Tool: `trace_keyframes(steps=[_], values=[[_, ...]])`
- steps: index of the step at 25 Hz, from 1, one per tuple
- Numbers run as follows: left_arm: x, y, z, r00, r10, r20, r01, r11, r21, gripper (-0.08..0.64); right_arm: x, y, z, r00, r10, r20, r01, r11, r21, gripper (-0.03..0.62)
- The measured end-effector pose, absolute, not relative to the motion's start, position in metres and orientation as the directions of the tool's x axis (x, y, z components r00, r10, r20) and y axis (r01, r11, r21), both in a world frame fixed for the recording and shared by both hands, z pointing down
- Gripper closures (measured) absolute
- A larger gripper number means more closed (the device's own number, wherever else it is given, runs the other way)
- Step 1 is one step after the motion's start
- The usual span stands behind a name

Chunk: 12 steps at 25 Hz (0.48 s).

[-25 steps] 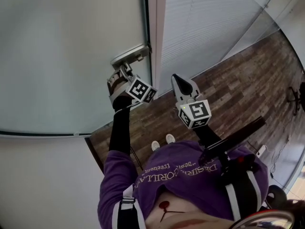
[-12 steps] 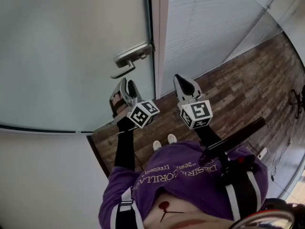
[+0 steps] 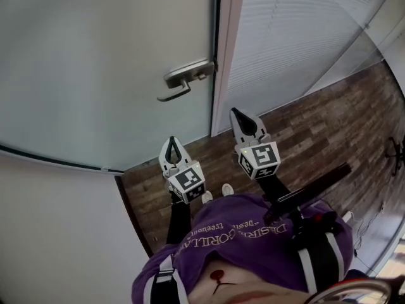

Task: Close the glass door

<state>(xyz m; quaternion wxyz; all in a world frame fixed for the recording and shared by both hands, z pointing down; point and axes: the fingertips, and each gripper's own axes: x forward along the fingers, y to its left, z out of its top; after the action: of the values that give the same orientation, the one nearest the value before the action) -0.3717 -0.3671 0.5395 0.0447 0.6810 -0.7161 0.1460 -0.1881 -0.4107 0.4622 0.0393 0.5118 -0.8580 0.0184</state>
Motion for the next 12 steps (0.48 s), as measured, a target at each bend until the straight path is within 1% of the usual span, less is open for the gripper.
trace_keyframes(steps=[8, 12], values=[[-0.369, -0.357, 0.548, -0.038, -0.954, 0.297, -0.998, 0.023, -0.056, 0.558, -0.187, -0.404, 0.460, -0.471, -0.878, 0.084, -0.881, 0.473, 0.010, 0.595], [-0.368, -0.355, 0.559, -0.030, -0.952, 0.305, -0.996, 0.001, -0.094, 0.558, -0.186, -0.403, 0.459, -0.470, -0.879, 0.084, -0.881, 0.472, 0.013, 0.595]])
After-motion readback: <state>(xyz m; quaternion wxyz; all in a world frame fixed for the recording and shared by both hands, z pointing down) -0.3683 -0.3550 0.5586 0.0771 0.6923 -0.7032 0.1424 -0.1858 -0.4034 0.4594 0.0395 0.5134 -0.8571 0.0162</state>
